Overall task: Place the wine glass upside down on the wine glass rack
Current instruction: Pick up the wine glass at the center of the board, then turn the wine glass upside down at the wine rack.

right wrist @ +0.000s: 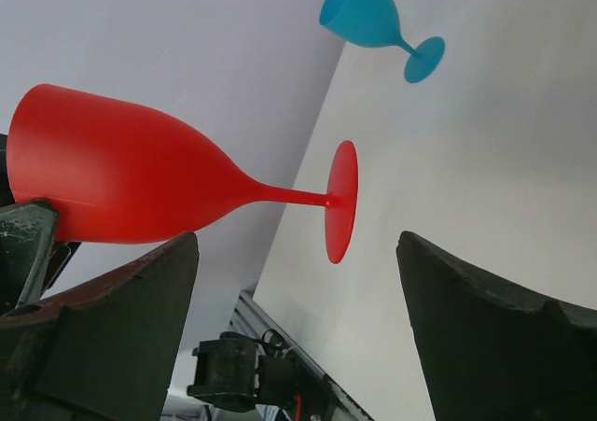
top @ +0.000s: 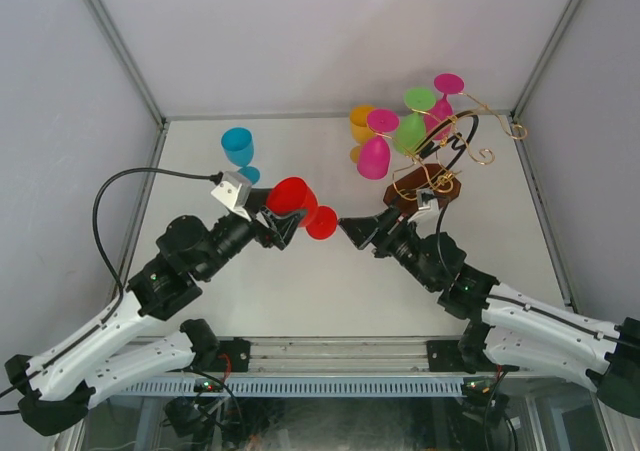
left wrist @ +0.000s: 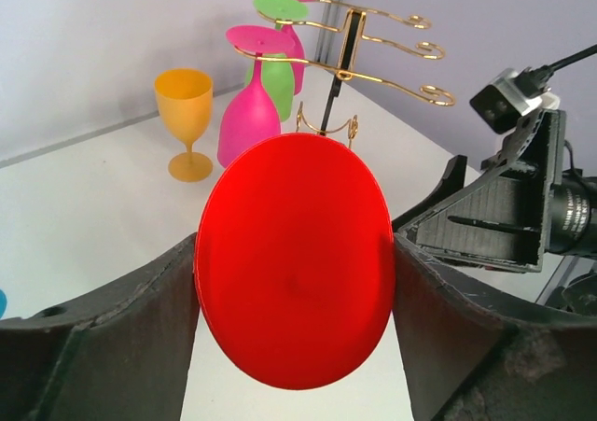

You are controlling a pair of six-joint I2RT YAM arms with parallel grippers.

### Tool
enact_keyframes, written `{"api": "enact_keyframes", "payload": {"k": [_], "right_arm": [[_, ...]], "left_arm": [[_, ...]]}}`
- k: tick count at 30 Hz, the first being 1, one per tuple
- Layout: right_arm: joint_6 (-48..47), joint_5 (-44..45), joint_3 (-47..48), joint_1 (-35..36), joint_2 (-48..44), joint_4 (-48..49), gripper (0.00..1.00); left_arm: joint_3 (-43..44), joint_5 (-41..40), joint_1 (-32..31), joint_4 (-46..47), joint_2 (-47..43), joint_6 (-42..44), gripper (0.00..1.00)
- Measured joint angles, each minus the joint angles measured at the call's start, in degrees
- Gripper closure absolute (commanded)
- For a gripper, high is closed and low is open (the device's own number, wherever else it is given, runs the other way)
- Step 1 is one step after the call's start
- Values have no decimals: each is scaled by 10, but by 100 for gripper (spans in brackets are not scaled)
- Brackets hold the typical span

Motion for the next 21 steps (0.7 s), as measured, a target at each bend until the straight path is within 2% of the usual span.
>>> {"api": "enact_keyframes", "payload": {"k": [9, 21], "right_arm": [[26, -23, 0, -11, 38, 34, 26], [36, -89, 0, -30, 105, 88, 63]], "left_arm": [[0, 10, -6, 29, -11, -8, 24], [-1, 16, -15, 52, -25, -16, 24]]}}
